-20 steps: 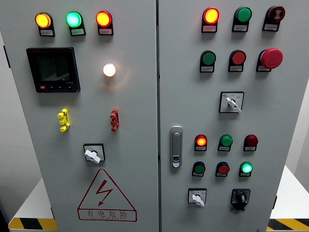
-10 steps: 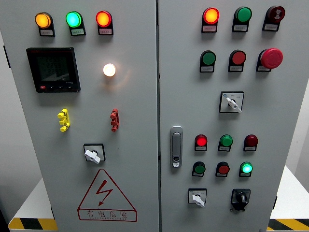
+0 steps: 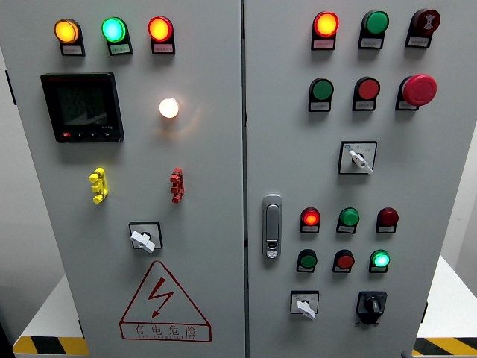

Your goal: Trip black knob to open circuit

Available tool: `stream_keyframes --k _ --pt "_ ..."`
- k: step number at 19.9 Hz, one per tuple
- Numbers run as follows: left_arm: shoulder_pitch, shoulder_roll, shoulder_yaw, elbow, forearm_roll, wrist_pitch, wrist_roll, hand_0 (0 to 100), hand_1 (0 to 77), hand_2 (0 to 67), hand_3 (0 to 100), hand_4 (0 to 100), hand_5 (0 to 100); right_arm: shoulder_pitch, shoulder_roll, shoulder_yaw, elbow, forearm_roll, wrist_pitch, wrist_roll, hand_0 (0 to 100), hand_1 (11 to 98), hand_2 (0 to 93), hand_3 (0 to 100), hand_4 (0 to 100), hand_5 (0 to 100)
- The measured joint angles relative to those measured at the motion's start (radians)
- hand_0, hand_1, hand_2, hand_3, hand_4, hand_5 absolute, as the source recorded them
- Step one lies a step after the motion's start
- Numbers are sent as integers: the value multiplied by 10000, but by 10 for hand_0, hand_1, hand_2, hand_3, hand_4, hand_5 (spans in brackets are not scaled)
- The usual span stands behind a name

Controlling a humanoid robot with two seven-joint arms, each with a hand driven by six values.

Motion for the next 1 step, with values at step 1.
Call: stream_keyframes --k 1 --pt "0 0 0 0 0 0 0 0 0 194 262 98 86 -1 8 0 15 0 0 0 1000 469 20 174 110 255"
